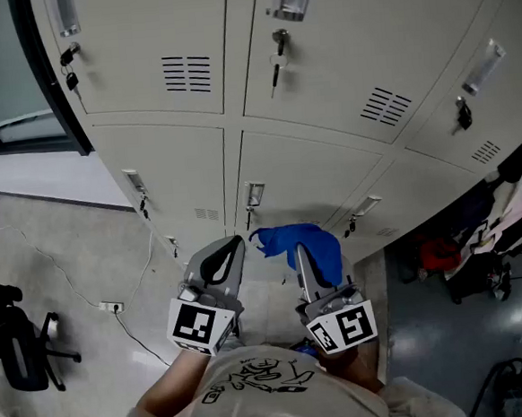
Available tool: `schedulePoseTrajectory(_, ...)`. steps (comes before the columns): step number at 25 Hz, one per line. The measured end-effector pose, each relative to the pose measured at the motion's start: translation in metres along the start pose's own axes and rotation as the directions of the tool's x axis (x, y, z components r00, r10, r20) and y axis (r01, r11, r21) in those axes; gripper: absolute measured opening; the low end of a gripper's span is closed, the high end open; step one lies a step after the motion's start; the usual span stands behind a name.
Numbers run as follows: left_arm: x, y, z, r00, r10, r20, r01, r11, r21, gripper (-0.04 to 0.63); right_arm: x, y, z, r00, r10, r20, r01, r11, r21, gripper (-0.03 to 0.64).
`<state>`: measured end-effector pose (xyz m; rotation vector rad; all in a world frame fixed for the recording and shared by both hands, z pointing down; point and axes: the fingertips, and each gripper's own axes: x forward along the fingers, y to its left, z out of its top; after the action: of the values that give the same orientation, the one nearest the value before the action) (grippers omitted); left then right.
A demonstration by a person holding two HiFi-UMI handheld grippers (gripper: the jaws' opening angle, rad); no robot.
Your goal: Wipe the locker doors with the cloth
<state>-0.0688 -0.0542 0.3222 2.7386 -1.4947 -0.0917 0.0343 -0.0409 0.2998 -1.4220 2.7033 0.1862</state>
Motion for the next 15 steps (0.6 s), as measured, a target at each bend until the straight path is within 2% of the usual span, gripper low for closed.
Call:
schedulePoseTrajectory(5, 0.022, 0.037, 0.028, 0.998, -0.037, 0.053, 0.034, 0.998, 0.050, 0.003, 0.069, 0.001, 0.038, 0.995, 0.006, 0.100, 0.004, 0.995, -0.101, 0.023)
schedulePoseTrajectory(10, 0.042, 0.053, 0.068, 0.993, -0.036, 0.110, 0.025, 0.995, 0.099, 0.003, 0.121, -0.007, 0.083, 0.980, -0.004, 0.200, 0.042, 0.982, -0.186, 0.023)
schedulePoseTrajectory(12, 0.045, 0.061, 0.080, 0.992, -0.028, 0.122, 0.014, 0.994, 0.110, 0.003, 0.143, -0.009, 0.086, 0.980, -0.015, 0.197, 0.062, 0.969, -0.237, 0.023)
schedulePoseTrajectory(15, 0.046, 0.073, 0.083, 0.992, -0.007, 0.124, -0.008, 0.993, 0.119, 0.002, 0.166, -0.011, 0.068, 0.988, -0.037, 0.152, 0.083, 0.948, -0.307, 0.023)
